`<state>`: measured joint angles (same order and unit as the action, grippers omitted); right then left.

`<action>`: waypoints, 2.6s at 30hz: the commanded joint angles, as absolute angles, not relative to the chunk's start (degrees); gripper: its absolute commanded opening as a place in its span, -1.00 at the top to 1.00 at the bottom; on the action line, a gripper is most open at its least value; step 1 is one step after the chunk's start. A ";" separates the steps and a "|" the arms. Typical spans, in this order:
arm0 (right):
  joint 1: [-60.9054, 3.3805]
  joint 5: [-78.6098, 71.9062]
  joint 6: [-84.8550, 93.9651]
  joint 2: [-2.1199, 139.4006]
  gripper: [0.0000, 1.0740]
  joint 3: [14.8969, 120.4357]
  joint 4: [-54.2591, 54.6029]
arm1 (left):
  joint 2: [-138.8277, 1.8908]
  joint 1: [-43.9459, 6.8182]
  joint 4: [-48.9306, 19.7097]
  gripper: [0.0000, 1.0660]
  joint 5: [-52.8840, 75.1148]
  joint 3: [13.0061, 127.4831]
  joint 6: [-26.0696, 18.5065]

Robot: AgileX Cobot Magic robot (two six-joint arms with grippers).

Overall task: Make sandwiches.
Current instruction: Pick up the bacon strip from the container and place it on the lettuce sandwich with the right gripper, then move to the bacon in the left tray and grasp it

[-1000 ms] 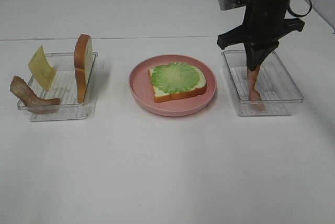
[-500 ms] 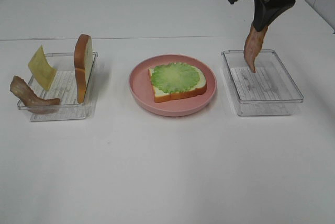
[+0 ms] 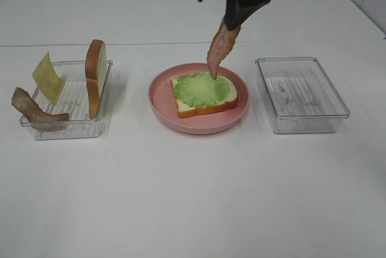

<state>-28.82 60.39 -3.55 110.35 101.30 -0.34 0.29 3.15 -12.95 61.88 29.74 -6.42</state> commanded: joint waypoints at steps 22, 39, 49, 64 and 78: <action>-36.61 48.76 -3.50 125.31 1.00 101.64 -14.44 | 1.03 3.21 -12.83 -0.70 61.54 29.56 -6.19; -36.44 42.74 -6.59 130.29 1.00 101.64 -29.74 | 1.03 3.21 -12.83 -0.70 61.54 29.56 -6.19; -36.44 42.34 -9.51 131.72 1.00 101.64 -35.12 | 1.03 3.21 -12.83 -0.70 61.54 29.56 -6.19; -36.44 42.34 -13.75 131.72 -0.22 101.64 -36.55 | 1.03 3.21 -12.83 -0.70 61.54 29.56 -6.19; -36.50 49.68 -16.33 123.82 -0.85 101.64 -35.98 | 1.03 3.21 -12.83 -0.70 61.54 29.56 -6.19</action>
